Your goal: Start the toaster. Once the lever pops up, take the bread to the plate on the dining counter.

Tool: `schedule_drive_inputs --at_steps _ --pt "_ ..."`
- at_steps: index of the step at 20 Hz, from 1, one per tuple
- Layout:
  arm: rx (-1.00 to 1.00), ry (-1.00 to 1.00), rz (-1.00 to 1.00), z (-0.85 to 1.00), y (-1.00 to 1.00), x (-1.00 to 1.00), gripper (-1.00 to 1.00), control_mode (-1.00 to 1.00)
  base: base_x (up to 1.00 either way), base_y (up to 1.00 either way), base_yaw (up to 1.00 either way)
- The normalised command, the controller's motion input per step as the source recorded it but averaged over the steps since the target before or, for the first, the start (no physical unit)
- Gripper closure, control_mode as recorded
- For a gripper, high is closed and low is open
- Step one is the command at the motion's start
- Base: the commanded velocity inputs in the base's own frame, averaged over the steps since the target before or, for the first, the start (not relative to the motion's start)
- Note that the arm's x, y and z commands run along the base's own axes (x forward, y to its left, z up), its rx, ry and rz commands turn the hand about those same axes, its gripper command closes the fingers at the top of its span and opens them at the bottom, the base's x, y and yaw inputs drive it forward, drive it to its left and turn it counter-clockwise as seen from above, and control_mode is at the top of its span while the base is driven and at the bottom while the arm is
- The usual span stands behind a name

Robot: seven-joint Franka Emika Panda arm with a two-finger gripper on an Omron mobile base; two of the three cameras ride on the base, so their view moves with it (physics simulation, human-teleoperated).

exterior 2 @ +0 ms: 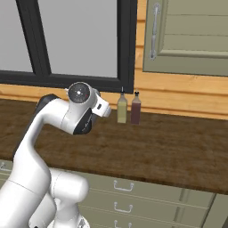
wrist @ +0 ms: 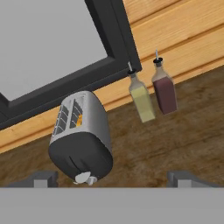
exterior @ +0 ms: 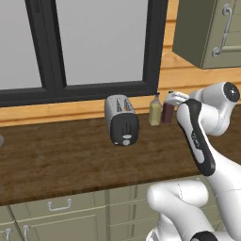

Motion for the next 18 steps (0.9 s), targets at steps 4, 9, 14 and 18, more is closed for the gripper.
schedule_drive_inputs --at_steps 4,9,14,18 --pt "0.00 0.00 0.00 0.00 0.00 0.00 -1.00 -1.00 0.00 0.00 0.00" --pt "0.00 0.00 0.00 0.00 0.00 0.00 -1.00 -1.00 0.00 0.00 0.00" --pt "0.00 0.00 0.00 0.00 0.00 0.00 -1.00 -1.00 0.00 0.00 0.00" --pt "0.00 0.00 0.00 0.00 0.00 0.00 -1.00 -1.00 0.00 0.00 0.00"
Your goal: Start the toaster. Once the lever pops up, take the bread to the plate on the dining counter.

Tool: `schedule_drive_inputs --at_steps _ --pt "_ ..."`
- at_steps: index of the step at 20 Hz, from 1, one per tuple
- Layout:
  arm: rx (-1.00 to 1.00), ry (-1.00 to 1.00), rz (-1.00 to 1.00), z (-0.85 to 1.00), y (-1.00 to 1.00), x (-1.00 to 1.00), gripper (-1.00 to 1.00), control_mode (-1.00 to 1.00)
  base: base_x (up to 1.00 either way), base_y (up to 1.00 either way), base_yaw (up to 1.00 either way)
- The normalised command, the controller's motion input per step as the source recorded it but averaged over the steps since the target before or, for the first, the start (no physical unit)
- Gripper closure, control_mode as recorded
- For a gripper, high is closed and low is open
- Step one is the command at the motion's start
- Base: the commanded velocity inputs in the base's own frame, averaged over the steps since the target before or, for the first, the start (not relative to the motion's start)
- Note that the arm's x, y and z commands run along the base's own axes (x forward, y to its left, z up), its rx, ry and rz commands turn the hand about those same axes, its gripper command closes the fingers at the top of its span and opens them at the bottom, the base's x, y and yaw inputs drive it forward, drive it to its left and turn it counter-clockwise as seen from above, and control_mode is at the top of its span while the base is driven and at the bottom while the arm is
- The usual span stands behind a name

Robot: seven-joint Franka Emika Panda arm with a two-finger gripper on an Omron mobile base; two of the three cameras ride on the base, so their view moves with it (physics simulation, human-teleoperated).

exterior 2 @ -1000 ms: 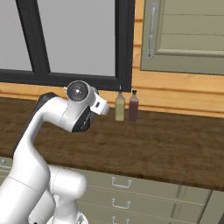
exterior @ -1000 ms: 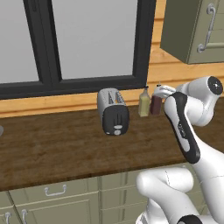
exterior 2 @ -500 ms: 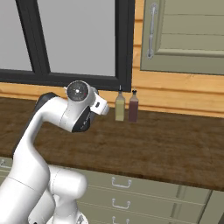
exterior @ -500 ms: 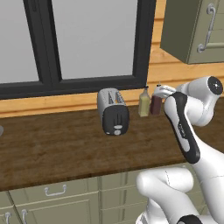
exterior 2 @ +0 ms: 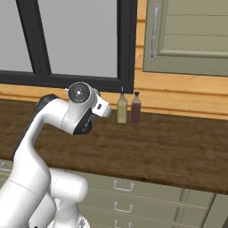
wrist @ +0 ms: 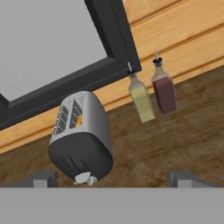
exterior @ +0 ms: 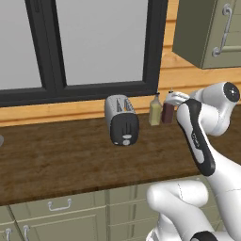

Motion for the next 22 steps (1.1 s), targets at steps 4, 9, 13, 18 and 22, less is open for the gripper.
schedule_drive_inputs --at_steps 4,9,13,18,22 --pt "0.00 0.00 0.00 0.00 0.00 0.00 -1.00 -1.00 0.00 0.00 0.00" --pt "0.00 0.00 0.00 0.00 0.00 0.00 -1.00 -1.00 0.00 0.00 0.00" --pt "0.00 0.00 0.00 0.00 0.00 0.00 -1.00 -1.00 0.00 0.00 0.00" --pt "0.00 0.00 0.00 0.00 0.00 0.00 -1.00 -1.00 0.00 0.00 0.00" --pt "0.00 0.00 0.00 0.00 0.00 0.00 -1.00 -1.00 0.00 0.00 0.00"
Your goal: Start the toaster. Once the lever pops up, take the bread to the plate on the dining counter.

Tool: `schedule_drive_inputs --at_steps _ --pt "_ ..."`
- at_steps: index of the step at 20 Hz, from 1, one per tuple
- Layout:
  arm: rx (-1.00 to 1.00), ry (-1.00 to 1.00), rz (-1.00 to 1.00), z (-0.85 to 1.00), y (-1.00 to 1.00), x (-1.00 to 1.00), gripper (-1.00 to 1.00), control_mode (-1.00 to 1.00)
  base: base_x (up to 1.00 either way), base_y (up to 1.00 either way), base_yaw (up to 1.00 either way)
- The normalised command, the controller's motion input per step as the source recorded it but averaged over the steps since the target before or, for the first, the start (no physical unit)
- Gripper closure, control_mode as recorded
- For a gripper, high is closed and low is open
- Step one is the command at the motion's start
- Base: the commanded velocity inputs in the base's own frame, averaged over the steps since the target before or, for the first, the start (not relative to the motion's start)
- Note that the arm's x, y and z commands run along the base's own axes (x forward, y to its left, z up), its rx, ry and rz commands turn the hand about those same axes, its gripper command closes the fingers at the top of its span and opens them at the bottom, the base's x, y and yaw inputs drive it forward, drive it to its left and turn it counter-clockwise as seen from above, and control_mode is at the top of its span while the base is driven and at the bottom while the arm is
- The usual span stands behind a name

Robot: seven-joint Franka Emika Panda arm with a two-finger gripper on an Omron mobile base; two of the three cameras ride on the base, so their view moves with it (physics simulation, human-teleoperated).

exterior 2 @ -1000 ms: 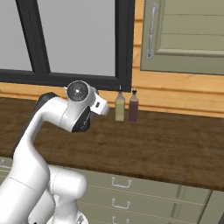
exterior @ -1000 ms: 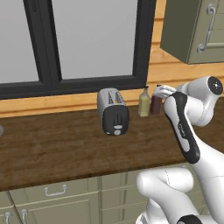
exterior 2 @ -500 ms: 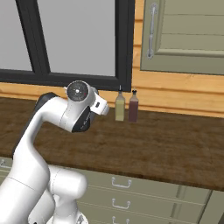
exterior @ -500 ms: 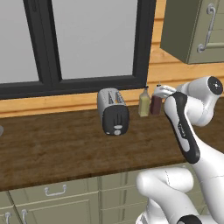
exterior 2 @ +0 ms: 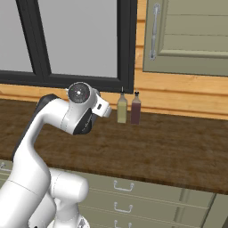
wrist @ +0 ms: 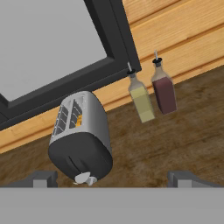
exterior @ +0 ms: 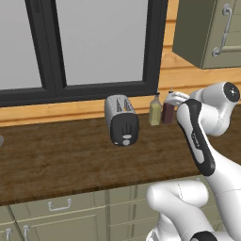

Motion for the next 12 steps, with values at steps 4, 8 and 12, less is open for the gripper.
schedule_drive_inputs --at_steps 4,8,12 --pt "0.00 0.00 0.00 0.00 0.00 0.00 -1.00 -1.00 0.00 0.00 0.00" --pt "0.00 0.00 0.00 0.00 0.00 0.00 -1.00 -1.00 0.00 0.00 0.00" --pt "0.00 0.00 0.00 0.00 0.00 0.00 -1.00 -1.00 0.00 0.00 0.00"
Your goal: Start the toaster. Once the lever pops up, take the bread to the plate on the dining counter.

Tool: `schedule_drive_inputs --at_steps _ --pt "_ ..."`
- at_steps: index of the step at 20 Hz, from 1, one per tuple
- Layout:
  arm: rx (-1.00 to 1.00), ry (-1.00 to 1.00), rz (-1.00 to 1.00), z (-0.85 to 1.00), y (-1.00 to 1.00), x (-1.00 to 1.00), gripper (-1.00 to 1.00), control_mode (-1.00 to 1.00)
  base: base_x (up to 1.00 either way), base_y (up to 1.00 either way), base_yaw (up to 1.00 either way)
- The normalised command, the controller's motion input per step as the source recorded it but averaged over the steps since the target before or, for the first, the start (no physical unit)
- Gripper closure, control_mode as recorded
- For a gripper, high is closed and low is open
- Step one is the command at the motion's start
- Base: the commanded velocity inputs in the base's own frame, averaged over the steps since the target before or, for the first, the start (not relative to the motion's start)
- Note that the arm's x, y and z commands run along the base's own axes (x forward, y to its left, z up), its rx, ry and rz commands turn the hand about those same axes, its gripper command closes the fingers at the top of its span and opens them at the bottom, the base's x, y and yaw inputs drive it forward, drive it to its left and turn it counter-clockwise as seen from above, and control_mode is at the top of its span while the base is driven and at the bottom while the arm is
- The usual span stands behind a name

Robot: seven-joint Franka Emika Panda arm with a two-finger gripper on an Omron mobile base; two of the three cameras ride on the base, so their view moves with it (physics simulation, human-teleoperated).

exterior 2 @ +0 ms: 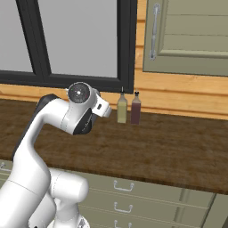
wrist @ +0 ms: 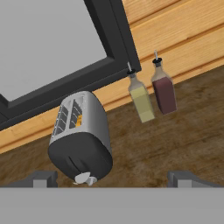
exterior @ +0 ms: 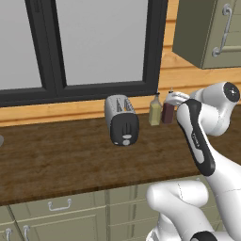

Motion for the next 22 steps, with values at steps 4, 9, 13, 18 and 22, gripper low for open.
schedule_drive_inputs --at_steps 4,9,13,18,22 --pt "0.00 0.00 0.00 0.00 0.00 0.00 -1.00 -1.00 0.00 0.00 0.00" --pt "0.00 0.00 0.00 0.00 0.00 0.00 -1.00 -1.00 0.00 0.00 0.00" --pt "0.00 0.00 0.00 0.00 0.00 0.00 -1.00 -1.00 0.00 0.00 0.00" --pt "0.00 0.00 0.00 0.00 0.00 0.00 -1.00 -1.00 0.00 0.00 0.00" --pt "0.00 0.00 0.00 0.00 0.00 0.00 -1.00 -1.00 0.00 0.00 0.00"
